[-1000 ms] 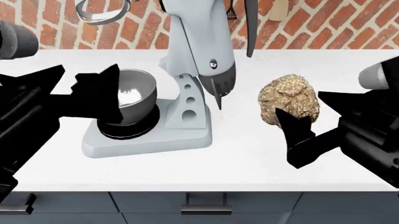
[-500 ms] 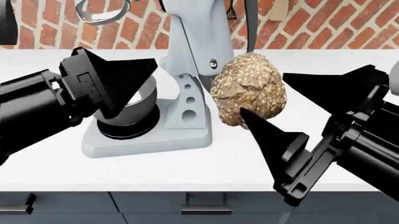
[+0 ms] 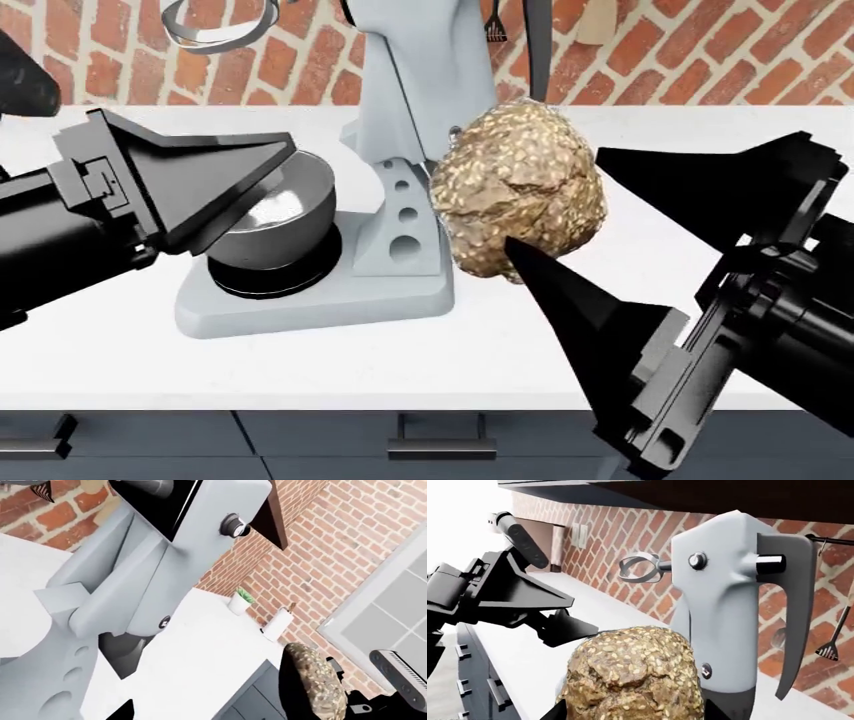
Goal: Place the bread in the stand mixer bowl.
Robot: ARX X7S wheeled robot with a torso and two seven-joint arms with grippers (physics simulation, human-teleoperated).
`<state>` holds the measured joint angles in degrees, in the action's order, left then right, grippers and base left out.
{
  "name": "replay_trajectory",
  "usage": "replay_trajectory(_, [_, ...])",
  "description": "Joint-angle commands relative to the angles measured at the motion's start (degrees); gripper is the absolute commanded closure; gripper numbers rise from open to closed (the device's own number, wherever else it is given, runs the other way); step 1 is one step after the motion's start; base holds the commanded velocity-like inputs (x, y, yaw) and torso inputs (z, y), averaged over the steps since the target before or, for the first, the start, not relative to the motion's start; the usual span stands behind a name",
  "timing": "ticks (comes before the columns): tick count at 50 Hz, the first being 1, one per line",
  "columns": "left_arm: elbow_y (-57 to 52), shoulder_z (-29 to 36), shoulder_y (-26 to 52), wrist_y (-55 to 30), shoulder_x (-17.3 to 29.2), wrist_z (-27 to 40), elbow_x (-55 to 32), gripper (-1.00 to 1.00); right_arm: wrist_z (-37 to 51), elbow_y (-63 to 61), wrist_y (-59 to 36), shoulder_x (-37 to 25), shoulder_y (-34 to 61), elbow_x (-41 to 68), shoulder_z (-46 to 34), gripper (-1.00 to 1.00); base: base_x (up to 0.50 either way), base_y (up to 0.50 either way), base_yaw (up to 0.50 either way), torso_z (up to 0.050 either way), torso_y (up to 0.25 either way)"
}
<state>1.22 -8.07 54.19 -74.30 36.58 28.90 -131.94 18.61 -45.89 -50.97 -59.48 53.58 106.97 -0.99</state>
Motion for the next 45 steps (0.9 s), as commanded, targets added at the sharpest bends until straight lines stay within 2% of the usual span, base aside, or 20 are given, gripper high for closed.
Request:
replay_trajectory(1, [3.79, 0.13, -0.09, -4.21, -0.7, -5.66, 1.85, -1.0, -1.81, -0.93, -0.13, 1.1, 1.94, -0.7, -0.25, 1.0, 0.0, 0.0, 0.0, 0.0, 0.0])
replay_trajectory(13, [2.89, 1.28, 1.36, -3.59, -1.87, -7.07, -0.39, -1.0, -2.17, -0.42, -0.64, 2.56, 2.78, -1.66, -1.77, 1.0, 0.0, 0.0, 0.0, 0.0, 0.0])
replay_trajectory(38, [3.78, 4.1, 3.67, -4.22, -3.93, -9.59, 1.72, -1.0, -2.42, -0.84, -0.17, 3.84, 3.05, -2.15, -2.18, 1.0, 0.0, 0.0, 0.0, 0.0, 0.0])
replay_trajectory(45, [1.3, 5.38, 3.86, -2.55, -4.48, -8.57, -0.99, -1.0, -2.12, -0.41, -0.75, 4.31, 3.64, -2.82, -3.21, 1.0, 0.0, 0.0, 0.0, 0.0, 0.0])
